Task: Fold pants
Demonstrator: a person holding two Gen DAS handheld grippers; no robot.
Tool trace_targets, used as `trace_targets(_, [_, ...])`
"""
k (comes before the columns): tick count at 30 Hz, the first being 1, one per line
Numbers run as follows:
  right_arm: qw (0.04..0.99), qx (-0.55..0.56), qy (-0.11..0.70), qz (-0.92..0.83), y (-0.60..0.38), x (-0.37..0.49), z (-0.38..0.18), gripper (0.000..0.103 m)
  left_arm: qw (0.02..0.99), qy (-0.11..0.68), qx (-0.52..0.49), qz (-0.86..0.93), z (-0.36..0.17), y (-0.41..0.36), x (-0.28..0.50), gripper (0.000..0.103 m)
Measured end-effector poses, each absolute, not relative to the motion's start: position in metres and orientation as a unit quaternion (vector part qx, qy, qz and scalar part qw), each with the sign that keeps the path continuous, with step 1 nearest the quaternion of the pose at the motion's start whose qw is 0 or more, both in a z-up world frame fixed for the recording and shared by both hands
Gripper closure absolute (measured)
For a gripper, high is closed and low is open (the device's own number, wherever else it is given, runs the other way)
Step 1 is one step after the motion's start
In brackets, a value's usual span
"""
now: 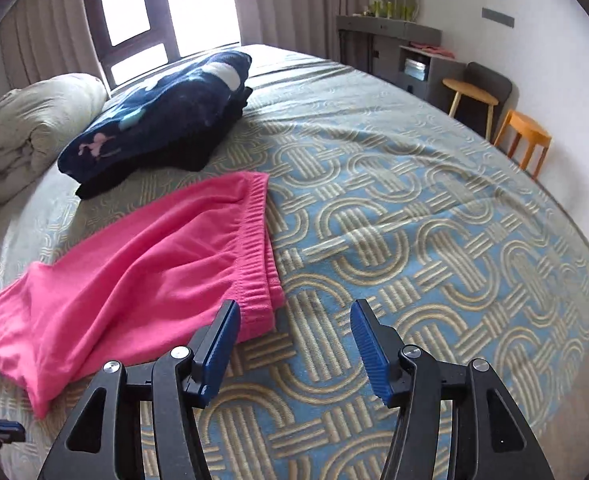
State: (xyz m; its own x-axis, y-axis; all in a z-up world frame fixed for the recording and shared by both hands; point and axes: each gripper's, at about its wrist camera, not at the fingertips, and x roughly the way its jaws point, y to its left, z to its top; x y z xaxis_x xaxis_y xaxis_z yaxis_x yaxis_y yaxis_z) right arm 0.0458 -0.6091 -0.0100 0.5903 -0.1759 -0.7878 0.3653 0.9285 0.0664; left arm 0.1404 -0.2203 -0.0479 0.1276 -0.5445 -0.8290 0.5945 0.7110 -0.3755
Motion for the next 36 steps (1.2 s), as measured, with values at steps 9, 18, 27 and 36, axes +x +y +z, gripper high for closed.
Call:
trace_targets(9, [0.910, 0.109, 0.399, 0.038, -0.467, 0.080, 0.025, 0.040, 0.852, 0.504, -0.124, -0.065, -0.037, 0.043, 0.176, 0.070])
trace_targets(18, [0.873, -0.038, 0.432, 0.222, -0.224, 0.123, 0.017, 0.039, 0.874, 0.444, -0.191, 0.046, -0.042, 0.170, 0.169, 0.070])
trace_targets(27, [0.838, -0.125, 0.429, 0.311, -0.075, 0.159, 0.026, 0.040, 0.888, 0.428, -0.166, 0.025, -0.053, 0.189, 0.181, 0.070])
trace_targets(36, [0.799, -0.162, 0.434, 0.383, 0.054, 0.229, 0.020, 0.045, 0.884, 0.431, -0.179, 0.010, -0.069, 0.215, 0.188, 0.068])
